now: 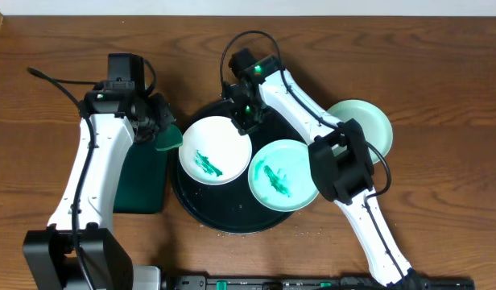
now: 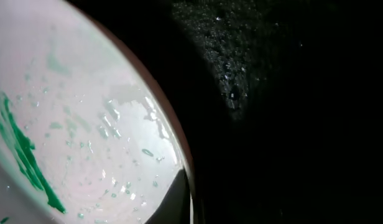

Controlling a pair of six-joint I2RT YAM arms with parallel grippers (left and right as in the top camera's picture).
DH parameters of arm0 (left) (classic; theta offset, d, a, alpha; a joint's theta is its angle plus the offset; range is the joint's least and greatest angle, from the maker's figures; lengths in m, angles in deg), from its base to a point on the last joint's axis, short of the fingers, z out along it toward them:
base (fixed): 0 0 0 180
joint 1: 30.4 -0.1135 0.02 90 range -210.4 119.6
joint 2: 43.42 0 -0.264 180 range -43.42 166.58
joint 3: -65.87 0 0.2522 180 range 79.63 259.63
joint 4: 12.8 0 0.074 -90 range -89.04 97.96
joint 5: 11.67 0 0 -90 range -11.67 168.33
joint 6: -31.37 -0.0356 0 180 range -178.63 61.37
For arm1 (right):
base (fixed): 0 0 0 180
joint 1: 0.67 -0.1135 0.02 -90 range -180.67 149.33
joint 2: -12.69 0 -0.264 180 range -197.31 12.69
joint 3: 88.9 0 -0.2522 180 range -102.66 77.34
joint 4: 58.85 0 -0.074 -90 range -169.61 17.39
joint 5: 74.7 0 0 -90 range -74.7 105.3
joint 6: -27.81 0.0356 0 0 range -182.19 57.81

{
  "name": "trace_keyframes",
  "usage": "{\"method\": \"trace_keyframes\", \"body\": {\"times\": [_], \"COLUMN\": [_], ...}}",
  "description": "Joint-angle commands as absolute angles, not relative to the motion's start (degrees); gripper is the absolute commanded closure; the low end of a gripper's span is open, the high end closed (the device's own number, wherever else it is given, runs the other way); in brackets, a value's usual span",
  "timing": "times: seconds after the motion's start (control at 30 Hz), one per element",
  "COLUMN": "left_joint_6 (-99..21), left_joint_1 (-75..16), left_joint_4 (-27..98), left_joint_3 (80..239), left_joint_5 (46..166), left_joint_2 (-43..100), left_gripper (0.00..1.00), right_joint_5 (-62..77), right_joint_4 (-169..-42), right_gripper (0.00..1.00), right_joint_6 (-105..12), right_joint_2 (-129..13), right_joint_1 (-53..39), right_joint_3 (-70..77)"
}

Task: Clean dirty plates on tray and stack at the side
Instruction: 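Bring the sponge onto the white plate and scrub with the left gripper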

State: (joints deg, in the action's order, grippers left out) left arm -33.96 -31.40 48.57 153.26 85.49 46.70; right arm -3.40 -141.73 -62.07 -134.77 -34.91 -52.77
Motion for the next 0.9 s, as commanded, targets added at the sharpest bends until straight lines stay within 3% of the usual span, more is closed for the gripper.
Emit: {"method": "trace_keyframes", "body": {"times": [0.0,0.33,0.8,0.87], "left_joint_6": [-33.3,-33.28,-32.95,-28.02], "left_joint_1": [-30.78,-26.26,-21.21,-19.92], "left_joint_4": [48.66,48.22,42.41,44.2], "left_joint_3": [152.91,152.91,152.91,152.91], "left_joint_5": [84.76,84.76,84.68,79.78], "left_joint_2": [46.7,49.33,57.35,58.9], "left_gripper": [0.93,0.93,0.93,0.93], "right_joint_5": [5.52,12.69,8.56,8.38], "right_joint_4": [-141.6,-141.62,-142.65,-142.61], "right_gripper": [0.99,0.99,0.99,0.99], "right_joint_6": [-51.22,-38.74,-38.0,-38.0], "right_joint_2": [-136.19,-136.19,-136.21,-136.21], "right_joint_1": [-36.24,-34.03,-30.73,-30.45], "right_joint_3": [-51.65,-51.17,-49.64,-49.31]}}
